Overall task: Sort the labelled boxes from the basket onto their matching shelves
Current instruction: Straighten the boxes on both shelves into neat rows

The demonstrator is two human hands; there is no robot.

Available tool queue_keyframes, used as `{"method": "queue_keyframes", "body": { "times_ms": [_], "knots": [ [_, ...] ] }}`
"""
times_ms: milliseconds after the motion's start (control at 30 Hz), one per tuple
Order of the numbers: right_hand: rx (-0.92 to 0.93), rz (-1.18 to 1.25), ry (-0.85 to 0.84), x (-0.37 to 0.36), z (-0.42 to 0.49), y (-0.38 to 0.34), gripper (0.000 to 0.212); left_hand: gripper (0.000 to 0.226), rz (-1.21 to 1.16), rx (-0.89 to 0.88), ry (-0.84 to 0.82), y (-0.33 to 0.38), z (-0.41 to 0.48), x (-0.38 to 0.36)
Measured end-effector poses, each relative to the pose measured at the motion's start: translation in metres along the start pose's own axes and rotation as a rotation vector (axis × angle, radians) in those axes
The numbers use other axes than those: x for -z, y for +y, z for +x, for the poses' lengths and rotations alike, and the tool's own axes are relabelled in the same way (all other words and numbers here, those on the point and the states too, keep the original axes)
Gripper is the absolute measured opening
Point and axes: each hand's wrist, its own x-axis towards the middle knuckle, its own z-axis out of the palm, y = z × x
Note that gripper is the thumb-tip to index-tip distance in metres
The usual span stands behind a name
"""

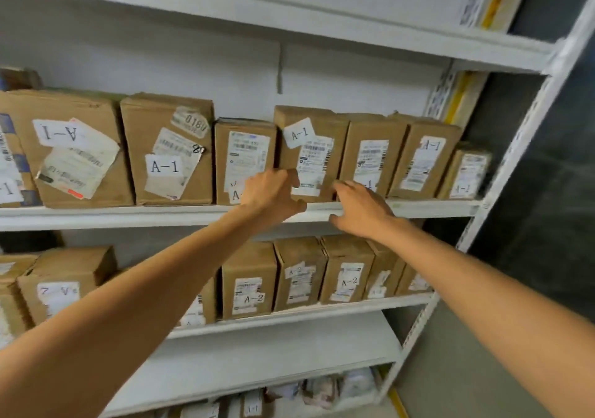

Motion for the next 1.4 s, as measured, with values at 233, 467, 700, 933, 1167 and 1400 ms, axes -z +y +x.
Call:
{"method": "queue_keyframes", "body": {
  "times_ms": [233,467,700,933,1167,1400],
  "knots": [
    [-0.171,0.007,0.090,0.035,-0.018,0.095,0.055,0.049,0.009,-0.160,0.026,0.100,0.053,-0.004],
    [-0.225,0.009,0.174,0.049,-0.008,0.227,0.068,0.056,-0.014,-0.277,0.109,0.188,0.114,-0.032],
    [-0.084,-0.012,0.301,0.053,0.043,0.332,0.069,0.078,0.173,-0.385,0.166,0.259,0.187,-0.066],
    [-0.002,-0.161,0.175,0.039,0.086,0.384,0.087,0.105,0.340,-0.260,0.081,0.278,0.231,-0.102],
    [0.049,0.001,0.239,0.034,0.093,0.412,0.080,0.077,0.272,-0.202,0.268,0.296,0.242,-0.125],
    [0.094,0.034,0.297,0.030,0.095,0.421,0.077,0.061,0.148,-0.199,0.304,0.308,0.249,-0.129]
  ]
}}
